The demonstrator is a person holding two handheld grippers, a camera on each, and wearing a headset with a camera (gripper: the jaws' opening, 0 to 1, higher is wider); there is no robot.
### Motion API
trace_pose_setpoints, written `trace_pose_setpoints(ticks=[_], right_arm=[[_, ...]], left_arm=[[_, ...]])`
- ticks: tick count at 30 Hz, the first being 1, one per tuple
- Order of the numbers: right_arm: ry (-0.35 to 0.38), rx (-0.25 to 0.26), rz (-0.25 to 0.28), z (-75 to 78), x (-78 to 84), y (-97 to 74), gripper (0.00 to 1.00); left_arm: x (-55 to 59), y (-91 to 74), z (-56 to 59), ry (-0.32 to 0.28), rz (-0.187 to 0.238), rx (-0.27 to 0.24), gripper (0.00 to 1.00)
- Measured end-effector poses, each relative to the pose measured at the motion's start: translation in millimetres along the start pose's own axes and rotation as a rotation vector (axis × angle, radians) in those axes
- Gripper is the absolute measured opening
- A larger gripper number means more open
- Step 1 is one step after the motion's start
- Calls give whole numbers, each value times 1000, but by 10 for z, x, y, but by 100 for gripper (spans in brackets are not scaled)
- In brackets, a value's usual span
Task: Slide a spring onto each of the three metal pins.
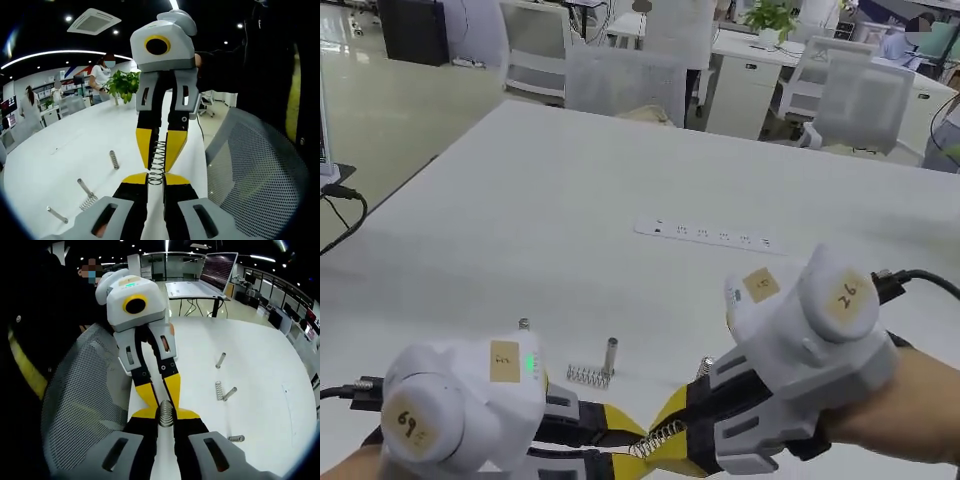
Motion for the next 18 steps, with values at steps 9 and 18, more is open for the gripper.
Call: trace_pose_setpoints(ticks=[9, 18], right_arm=[[-13, -4, -24, 30, -20, 4, 8], [-19, 6, -47, 93, -20, -47, 8]], left_arm=[[25, -20, -31, -40, -2, -8, 12], [43, -69, -79, -79, 9, -20, 23]])
Point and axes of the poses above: the centre of the closed fingertips' face, and the gripper's own axes: y roughly forward along the fingers, z roughly to its right, x roughly out of its underside, the point moved 4 cm from there along -y, roughly backward along the fingers, and after that the axes turned 1 degree about -y, right-handed, at the moved point
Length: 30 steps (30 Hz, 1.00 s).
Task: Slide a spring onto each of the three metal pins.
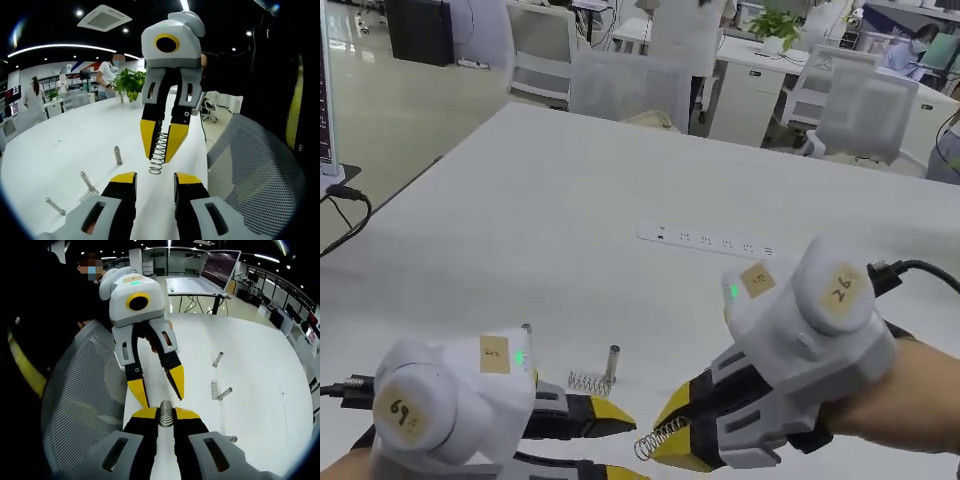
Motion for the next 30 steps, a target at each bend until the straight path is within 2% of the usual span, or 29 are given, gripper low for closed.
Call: trace_pose_setpoints(ticks=[15, 30], right_arm=[[-2, 7, -28, 47, 26, -31, 8], [-1, 24, -50, 123, 38, -96, 8]], left_arm=[[88, -117, -27, -49, 16, -10, 44], [169, -356, -152, -115, 50, -74, 62]])
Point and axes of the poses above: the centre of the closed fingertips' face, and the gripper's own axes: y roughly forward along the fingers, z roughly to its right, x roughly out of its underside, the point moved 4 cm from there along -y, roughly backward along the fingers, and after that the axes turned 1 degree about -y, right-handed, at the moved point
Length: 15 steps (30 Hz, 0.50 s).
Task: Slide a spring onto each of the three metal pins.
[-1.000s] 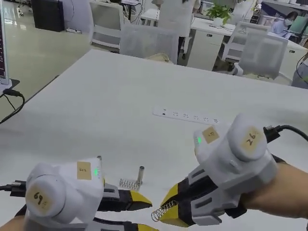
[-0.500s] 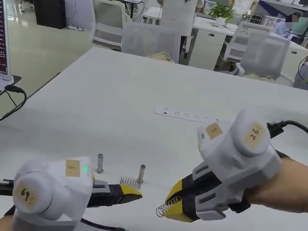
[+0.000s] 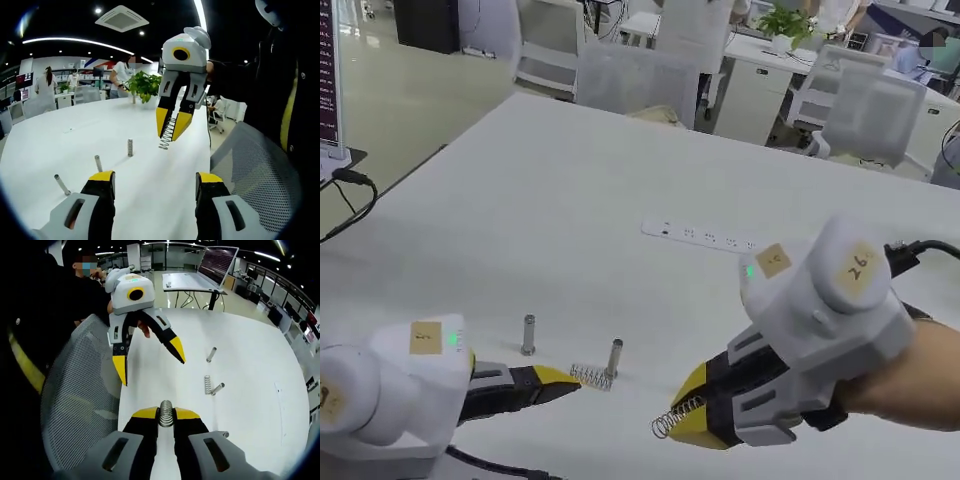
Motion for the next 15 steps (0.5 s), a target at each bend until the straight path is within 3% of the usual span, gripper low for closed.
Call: trace_pose_setpoints(ticks=[15], right_arm=[[-2, 11, -36, 84, -11, -38, 8]], left_arm=[[76, -177, -41, -41, 29, -40, 71]])
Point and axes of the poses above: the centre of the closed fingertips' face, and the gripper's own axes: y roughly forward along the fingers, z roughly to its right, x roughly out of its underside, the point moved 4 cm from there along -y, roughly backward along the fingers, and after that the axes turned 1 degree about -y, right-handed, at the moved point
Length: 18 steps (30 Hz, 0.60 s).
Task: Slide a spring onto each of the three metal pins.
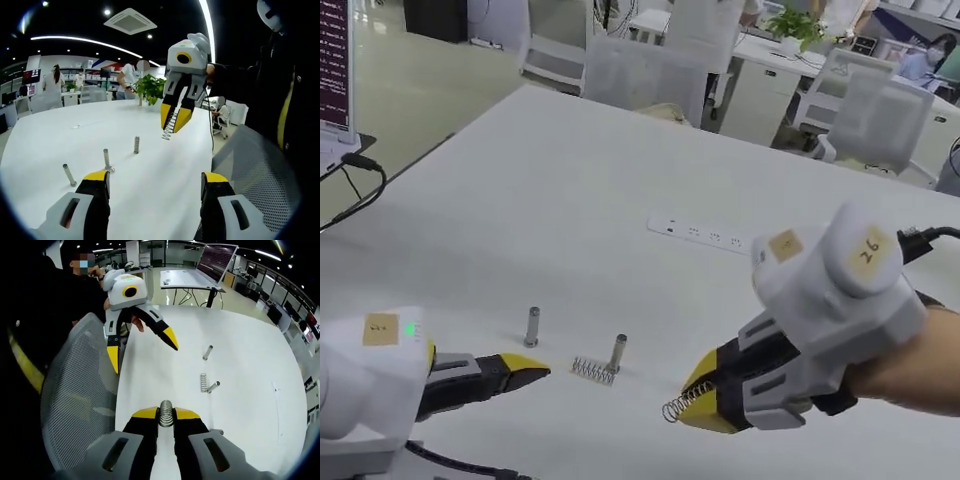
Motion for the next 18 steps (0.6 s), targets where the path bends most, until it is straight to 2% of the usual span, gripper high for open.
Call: trace_pose_setpoints(ticks=[9, 18], right_arm=[[2, 15, -18, 105, -31, 1, 8], [-2, 25, -37, 236, -84, 49, 8]], left_arm=[[115, -109, -117, -22, 3, -54, 72], [175, -212, -204, -17, 1, -110, 72]])
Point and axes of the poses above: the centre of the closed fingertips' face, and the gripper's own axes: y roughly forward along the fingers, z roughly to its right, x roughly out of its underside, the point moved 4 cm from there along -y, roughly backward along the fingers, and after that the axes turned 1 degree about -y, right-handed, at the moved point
